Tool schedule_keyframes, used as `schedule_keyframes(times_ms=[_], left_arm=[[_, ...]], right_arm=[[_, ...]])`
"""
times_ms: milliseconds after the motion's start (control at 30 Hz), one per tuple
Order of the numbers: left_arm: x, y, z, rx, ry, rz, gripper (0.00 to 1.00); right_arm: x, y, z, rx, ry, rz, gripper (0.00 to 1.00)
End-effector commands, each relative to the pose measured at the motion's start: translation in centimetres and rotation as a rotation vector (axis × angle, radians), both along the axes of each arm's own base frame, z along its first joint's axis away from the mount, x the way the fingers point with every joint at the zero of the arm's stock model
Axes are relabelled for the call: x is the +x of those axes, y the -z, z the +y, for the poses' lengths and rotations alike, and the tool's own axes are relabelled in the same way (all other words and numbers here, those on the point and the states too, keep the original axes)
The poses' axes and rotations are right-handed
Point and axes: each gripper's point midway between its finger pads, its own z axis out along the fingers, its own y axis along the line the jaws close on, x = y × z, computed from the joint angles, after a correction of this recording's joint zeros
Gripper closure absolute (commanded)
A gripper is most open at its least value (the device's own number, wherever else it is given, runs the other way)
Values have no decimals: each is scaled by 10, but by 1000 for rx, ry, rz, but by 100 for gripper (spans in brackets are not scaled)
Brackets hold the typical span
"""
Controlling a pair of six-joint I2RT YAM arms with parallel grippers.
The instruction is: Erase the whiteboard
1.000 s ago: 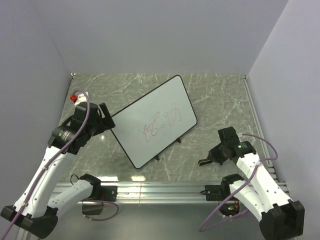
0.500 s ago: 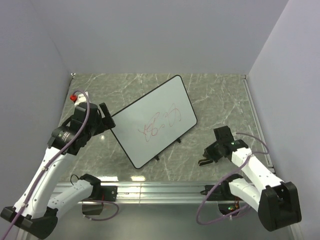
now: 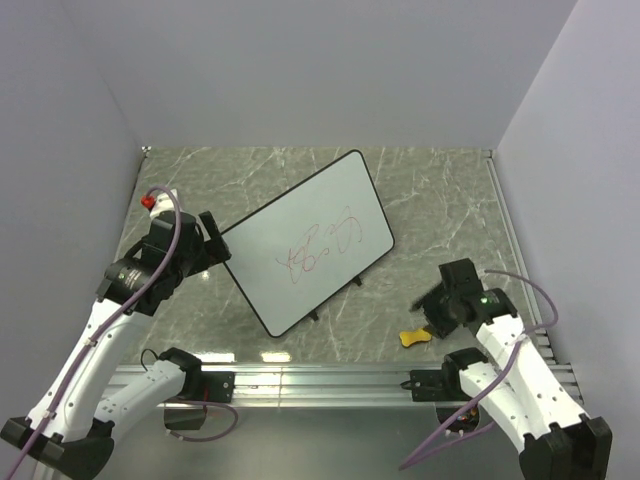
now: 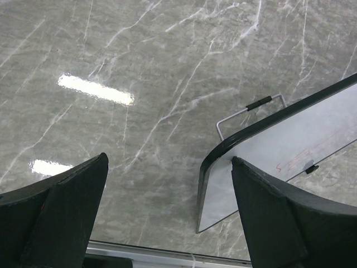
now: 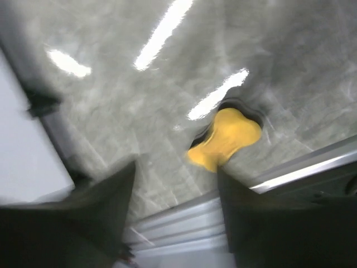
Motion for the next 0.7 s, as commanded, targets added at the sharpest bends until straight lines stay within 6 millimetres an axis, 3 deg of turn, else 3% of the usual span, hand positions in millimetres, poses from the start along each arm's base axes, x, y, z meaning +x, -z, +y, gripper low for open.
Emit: schedule_keyframes(times_ms=[0,100,300,467,667], left_arm=[[6,-5,-2,-9,-1,-24,2],[6,-4,-1,-3,-2,-27,1],[3,-3,1,7,-1,-31,1],[2,-3,2,12,6,-34,1],[2,4,-3,6,27,-11,1]], right_arm=[[12,-36,-3,-22,-5,-43,25],[12,-39,2,6,11,-10,14],[-7,-20,12,77,77,110,13],[-31,-4,4,59,157,186,13],[-38,25,8,95,205,222,15]])
